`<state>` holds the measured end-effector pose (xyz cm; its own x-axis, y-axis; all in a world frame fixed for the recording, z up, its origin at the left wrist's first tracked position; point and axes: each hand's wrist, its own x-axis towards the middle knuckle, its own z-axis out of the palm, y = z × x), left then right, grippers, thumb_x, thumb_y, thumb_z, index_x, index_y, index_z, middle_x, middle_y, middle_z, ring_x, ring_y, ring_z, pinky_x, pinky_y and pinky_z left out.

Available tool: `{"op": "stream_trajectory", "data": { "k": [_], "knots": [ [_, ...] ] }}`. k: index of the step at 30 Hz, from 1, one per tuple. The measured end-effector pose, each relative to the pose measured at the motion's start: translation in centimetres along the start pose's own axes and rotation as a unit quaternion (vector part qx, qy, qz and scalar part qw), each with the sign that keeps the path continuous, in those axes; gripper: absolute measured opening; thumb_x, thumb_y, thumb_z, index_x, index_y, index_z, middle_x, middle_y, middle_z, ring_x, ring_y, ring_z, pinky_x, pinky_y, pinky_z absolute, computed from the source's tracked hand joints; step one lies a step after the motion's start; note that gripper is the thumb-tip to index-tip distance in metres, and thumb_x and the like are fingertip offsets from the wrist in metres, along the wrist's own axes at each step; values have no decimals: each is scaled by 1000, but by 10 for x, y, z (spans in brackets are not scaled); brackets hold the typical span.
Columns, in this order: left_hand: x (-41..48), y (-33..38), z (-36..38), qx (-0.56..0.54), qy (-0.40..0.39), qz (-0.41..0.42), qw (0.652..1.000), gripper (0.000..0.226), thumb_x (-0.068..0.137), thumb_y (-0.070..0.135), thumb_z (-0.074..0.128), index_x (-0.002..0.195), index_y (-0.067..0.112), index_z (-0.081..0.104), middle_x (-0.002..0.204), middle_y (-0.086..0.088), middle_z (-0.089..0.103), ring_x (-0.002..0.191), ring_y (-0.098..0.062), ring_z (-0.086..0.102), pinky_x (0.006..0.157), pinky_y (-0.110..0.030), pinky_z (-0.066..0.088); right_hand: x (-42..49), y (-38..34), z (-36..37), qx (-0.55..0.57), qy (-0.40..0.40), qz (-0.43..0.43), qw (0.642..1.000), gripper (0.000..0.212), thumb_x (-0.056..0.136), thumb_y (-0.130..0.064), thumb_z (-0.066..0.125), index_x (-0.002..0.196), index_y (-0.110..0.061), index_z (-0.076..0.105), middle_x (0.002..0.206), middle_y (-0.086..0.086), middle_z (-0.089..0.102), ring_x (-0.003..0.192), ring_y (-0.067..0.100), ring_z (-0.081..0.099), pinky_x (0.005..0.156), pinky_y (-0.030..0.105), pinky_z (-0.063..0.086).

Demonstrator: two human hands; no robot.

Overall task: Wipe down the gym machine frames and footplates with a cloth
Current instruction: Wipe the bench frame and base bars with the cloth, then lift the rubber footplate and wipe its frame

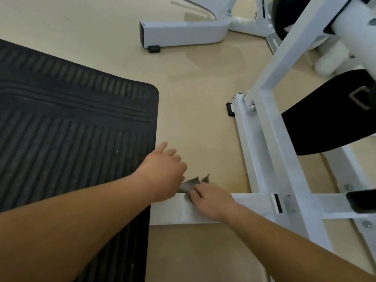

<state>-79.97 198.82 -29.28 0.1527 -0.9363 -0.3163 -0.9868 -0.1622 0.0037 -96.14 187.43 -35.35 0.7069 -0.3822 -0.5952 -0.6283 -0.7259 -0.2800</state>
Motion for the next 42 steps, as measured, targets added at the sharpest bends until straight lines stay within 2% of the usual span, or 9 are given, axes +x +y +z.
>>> {"op": "stream_trajectory", "data": {
  "k": [5,12,15,19,26,31,37,39,42],
  "knots": [
    [-31,-23,4,23,22,-21,999,62,106,52,20,149,16,48,165,-7,30,158,-23,6,128,-46,-8,5,-7,-1,-17,-39,-77,996,39,108,-47,27,127,-28,56,126,-1,61,113,23,55,93,40,46],
    [-34,-20,9,8,56,-39,998,64,106,50,16,155,15,40,168,-9,24,158,-24,5,128,-46,-5,-7,43,-10,-164,16,50,985,60,108,-46,12,127,-28,66,127,5,69,123,29,56,124,49,18],
    [-35,-21,10,-3,79,-35,996,59,106,44,20,152,15,44,166,-8,30,158,-23,11,128,-44,-5,5,8,2,-54,8,-20,998,51,108,-45,22,121,-25,67,121,5,70,111,29,61,102,43,45],
    [-34,-25,12,0,83,-21,996,57,106,40,20,149,16,48,166,-7,31,158,-22,11,129,-45,0,11,-22,15,-3,-7,-128,992,43,109,-44,30,131,-24,61,122,1,64,112,22,53,96,37,41],
    [-34,-23,10,38,38,-27,998,56,106,40,19,152,17,42,169,-9,22,158,-25,5,128,-47,-1,-21,50,-8,-98,57,-14,993,35,108,-45,32,111,-27,62,110,-4,64,98,16,53,87,35,47],
    [-31,-1,-5,-58,22,-18,998,47,104,34,43,149,20,44,160,-5,37,153,-25,21,129,-43,7,-52,14,-40,111,107,-22,988,19,107,-38,47,99,-32,63,90,-10,64,84,10,60,75,34,51],
    [-37,41,-30,-611,65,-116,780,69,89,30,78,150,28,45,128,6,65,120,-11,61,98,-24,49,-119,-31,-88,373,101,10,922,28,108,-35,48,108,-14,67,94,4,76,77,12,76,67,25,61],
    [-37,48,-41,-710,39,-139,689,47,86,22,83,128,22,60,109,-2,73,100,-14,71,84,-24,57,-143,-38,-98,402,95,33,910,34,109,-39,44,109,-14,68,99,2,75,83,10,74,71,24,60],
    [-44,62,-61,-751,22,-131,647,24,86,21,82,105,9,74,101,-12,77,98,-26,74,89,-39,62,-164,-39,-99,428,117,68,894,37,108,-49,38,115,-26,65,110,-3,72,102,13,69,93,34,56]
  ]
}}
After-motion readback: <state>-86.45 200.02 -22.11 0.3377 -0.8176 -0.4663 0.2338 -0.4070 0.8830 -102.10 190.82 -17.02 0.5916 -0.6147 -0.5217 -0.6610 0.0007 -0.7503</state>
